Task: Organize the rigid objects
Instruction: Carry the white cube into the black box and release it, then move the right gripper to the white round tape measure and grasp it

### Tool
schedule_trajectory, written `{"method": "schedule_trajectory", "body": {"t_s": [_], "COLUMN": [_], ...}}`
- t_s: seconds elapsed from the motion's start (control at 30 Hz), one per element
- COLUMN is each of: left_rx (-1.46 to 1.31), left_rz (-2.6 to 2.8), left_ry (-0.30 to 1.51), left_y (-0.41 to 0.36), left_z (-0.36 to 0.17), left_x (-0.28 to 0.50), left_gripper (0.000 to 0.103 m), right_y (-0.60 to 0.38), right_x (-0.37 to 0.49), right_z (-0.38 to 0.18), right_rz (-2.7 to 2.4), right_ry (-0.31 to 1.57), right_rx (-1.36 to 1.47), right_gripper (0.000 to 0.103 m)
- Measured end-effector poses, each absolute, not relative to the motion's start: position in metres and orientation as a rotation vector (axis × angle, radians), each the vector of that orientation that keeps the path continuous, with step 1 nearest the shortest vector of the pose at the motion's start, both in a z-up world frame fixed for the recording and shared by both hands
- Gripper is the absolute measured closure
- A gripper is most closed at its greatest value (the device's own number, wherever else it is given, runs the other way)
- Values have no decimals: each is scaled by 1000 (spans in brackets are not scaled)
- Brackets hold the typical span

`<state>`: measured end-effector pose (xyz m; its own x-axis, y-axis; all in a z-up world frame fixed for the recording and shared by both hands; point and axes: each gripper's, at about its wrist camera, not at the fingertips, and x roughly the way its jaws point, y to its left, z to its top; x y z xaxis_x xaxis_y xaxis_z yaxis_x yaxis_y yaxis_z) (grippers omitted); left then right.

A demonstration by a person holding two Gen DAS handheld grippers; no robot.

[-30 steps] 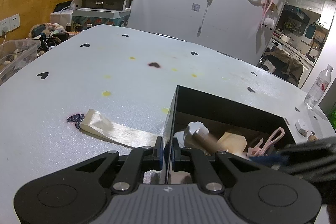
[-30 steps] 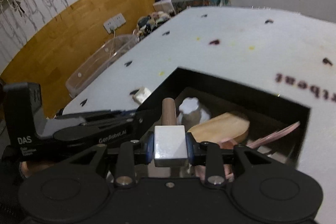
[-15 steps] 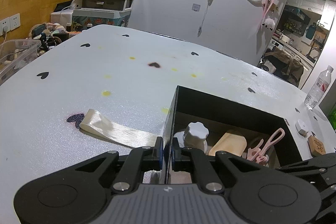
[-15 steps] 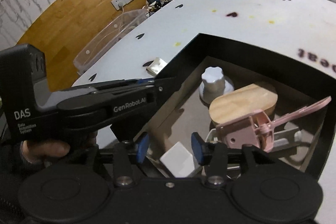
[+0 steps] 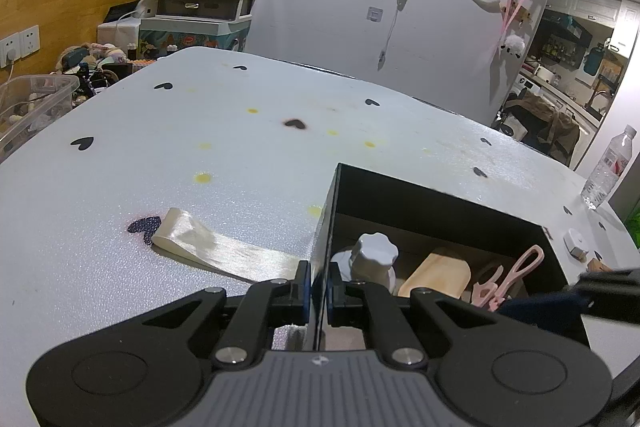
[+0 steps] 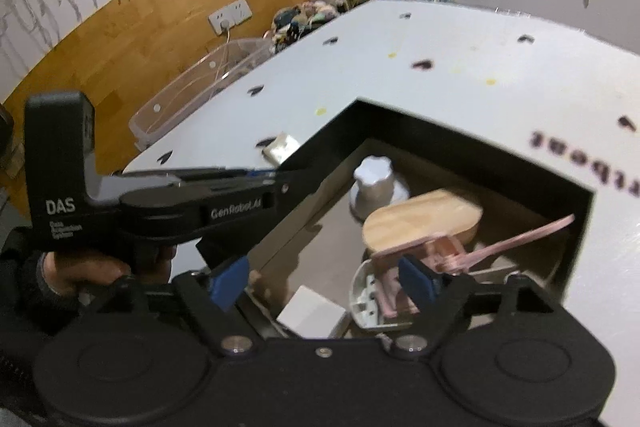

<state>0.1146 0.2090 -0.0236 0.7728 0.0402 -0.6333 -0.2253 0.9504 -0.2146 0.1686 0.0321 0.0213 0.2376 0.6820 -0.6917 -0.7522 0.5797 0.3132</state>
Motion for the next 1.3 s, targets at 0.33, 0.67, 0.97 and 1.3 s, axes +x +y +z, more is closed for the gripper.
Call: {"method": "schedule_trajectory", "body": {"t_s": [0.33, 0.67, 0.97, 1.3], "left_rx": [-287, -286, -286, -284], "left_rz": [146, 148, 147, 149], "left_ry": [675, 676, 677, 677], "left_y": [209, 210, 210, 210], "left_z": [-23, -23, -23, -24], "left_x": [114, 115, 115, 115], "left_gripper": [96, 96, 96, 96], "right_y": [-11, -82, -155, -191], "right_x": [189, 228, 271, 309], "right_z": [45, 42, 10, -41], "right_rz": [849, 552, 242, 94], "right_ry": [765, 668, 596, 725], "right_rx": [-42, 14, 57, 84], "right_gripper": [0, 0, 0, 19]}}
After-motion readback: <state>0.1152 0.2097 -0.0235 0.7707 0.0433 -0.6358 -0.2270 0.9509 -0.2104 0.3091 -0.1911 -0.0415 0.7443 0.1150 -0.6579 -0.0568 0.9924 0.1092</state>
